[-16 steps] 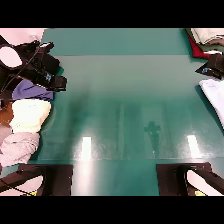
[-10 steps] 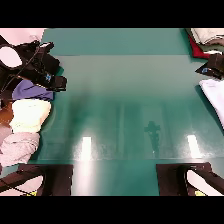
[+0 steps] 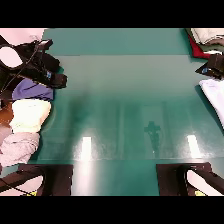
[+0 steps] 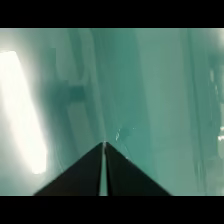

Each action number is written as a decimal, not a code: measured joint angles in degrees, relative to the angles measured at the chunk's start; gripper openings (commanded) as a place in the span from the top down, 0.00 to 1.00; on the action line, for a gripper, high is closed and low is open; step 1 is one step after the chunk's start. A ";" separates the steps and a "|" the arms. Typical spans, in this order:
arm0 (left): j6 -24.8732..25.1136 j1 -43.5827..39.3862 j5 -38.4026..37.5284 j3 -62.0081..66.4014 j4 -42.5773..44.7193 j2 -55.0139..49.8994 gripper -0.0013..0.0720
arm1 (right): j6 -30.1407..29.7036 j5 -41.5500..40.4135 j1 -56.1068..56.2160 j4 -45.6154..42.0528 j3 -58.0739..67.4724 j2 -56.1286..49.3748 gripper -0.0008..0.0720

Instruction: Fold the shirts.

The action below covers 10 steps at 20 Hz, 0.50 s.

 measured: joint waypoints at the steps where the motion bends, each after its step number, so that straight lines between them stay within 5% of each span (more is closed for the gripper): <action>1: 0.50 0.00 2.64 0.00 1.05 -0.02 0.02 | 0.00 0.00 0.00 0.00 -0.02 -0.02 0.97; 10: -15.37 7.04 30.25 0.31 22.77 -11.02 0.02 | 0.00 0.57 0.00 0.02 0.00 0.02 0.97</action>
